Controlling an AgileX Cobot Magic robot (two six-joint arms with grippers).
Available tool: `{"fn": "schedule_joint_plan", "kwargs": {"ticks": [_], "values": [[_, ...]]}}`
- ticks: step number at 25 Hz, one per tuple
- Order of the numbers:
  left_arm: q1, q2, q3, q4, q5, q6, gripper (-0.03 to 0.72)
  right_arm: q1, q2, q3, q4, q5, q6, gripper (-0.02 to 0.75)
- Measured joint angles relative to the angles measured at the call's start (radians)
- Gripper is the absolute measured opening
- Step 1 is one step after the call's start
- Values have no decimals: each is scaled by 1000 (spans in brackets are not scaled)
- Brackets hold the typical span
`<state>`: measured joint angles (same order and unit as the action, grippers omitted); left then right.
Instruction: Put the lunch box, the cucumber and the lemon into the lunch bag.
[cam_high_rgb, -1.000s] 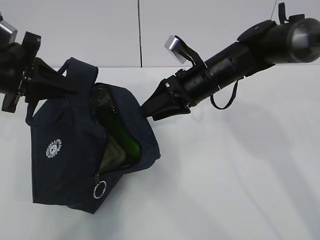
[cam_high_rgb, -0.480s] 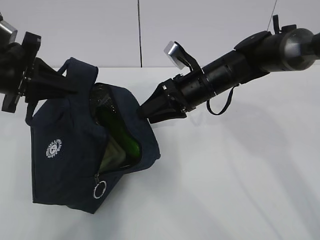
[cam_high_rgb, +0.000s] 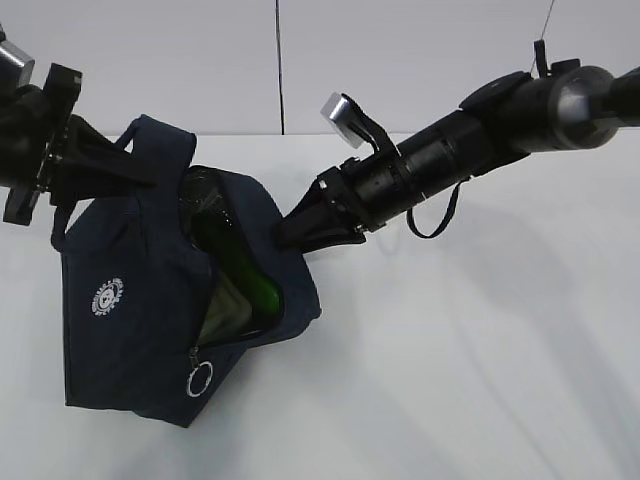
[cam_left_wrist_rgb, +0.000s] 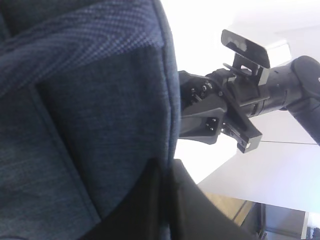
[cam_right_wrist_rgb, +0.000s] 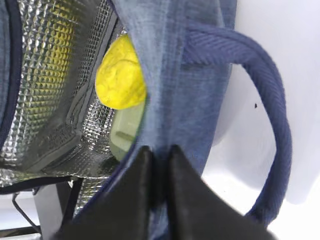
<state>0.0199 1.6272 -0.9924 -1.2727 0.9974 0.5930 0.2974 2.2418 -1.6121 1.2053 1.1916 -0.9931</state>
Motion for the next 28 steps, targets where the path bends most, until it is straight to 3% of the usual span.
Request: {"fn": "schedule_joint_plan", "kwargs": {"ticks": [8,10,24,28], "values": [[0,0,0,0,0,0,-6,0,0,0,0,0,-9,60],[0,0,0,0,-5,0,-6,0,0,0,0,0,-18,20],[-2,0,0,6,-15,39,-6,0,0,0,-14,-4,-6,10],[-52,0,0,6,-44,52,-6,0,0,0,-16,-4,-6,10]]}}
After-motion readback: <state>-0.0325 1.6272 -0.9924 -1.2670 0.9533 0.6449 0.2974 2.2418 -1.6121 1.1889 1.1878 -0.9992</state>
